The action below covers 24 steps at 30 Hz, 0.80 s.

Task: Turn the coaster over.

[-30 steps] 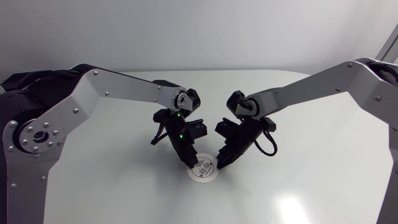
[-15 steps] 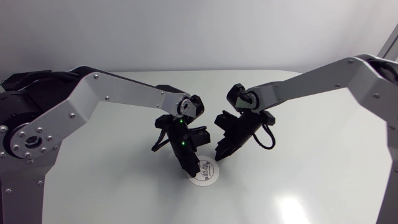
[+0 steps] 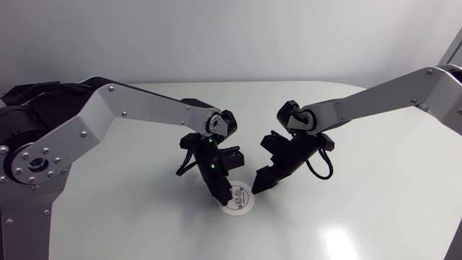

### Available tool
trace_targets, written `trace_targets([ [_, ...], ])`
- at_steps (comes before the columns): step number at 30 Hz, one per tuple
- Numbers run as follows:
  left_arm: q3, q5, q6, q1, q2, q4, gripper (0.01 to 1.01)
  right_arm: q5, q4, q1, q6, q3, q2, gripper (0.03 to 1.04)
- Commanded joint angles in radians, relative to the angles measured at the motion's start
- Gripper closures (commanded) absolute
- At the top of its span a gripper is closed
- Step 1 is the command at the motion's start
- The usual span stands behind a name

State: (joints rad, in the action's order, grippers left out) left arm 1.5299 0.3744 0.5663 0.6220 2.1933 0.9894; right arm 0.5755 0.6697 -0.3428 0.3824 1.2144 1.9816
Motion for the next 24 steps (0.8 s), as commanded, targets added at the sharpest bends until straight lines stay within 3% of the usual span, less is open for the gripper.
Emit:
trace_targets([
  [1, -0.027, -0.009, -0.011, 0.002, 0.014, -0.018, 1.007, 0.018, 0.002, -0.021, -0.008, -0.021, 0.063, 0.13],
  [12, -0.001, -0.009, -0.023, 0.035, 0.034, -0.031, 1.005, 0.121, 0.033, -0.081, -0.025, 0.013, 0.100, 0.18],
  [15, 0.007, -0.008, -0.025, 0.039, 0.037, -0.031, 1.007, 0.147, 0.051, -0.081, -0.022, 0.027, 0.092, 0.23],
  [24, 0.009, 0.000, -0.025, 0.031, 0.005, -0.029, 1.007, 0.175, 0.102, -0.079, -0.005, 0.051, 0.016, 0.23],
])
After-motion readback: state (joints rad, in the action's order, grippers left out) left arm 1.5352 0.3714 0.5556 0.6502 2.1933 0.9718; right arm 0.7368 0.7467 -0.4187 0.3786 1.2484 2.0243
